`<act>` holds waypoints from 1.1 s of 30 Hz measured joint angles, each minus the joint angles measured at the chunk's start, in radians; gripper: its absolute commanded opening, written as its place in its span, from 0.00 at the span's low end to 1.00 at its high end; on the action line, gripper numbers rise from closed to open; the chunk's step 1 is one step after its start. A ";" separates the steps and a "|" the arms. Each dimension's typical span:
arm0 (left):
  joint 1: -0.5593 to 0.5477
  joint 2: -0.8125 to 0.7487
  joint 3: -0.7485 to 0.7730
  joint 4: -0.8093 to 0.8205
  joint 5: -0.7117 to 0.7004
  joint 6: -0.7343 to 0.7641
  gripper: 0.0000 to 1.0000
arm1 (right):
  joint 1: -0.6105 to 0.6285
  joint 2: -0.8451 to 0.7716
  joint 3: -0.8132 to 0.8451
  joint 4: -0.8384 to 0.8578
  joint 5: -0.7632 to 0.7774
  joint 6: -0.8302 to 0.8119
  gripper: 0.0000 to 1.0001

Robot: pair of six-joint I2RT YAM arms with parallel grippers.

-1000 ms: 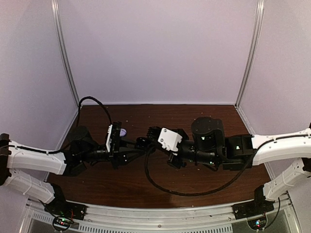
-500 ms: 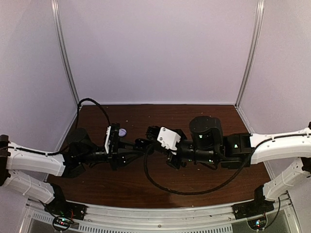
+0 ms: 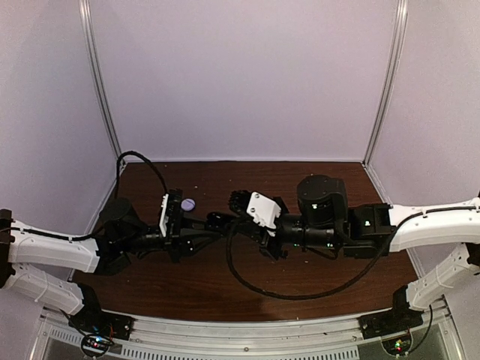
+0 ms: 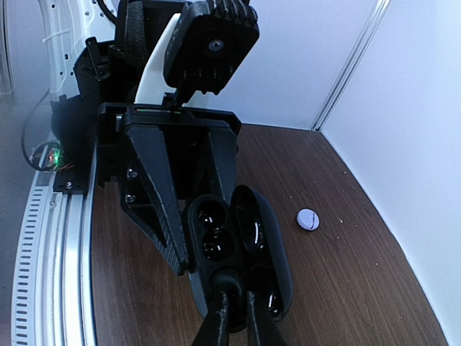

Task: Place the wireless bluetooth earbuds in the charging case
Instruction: Insert the right earbud into the right side groove of the charging case, then adjust the right earbud in the right side groove of the charging case.

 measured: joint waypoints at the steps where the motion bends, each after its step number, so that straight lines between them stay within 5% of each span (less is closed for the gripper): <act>1: 0.000 0.000 0.000 0.004 0.000 0.001 0.00 | -0.001 -0.003 0.000 0.000 -0.005 0.001 0.12; 13: 0.000 0.000 0.000 0.030 0.000 0.016 0.00 | -0.017 -0.071 -0.039 0.016 -0.076 0.024 0.36; 33: 0.000 0.026 0.019 0.044 0.084 0.053 0.00 | -0.112 -0.110 -0.067 0.060 -0.383 0.081 0.14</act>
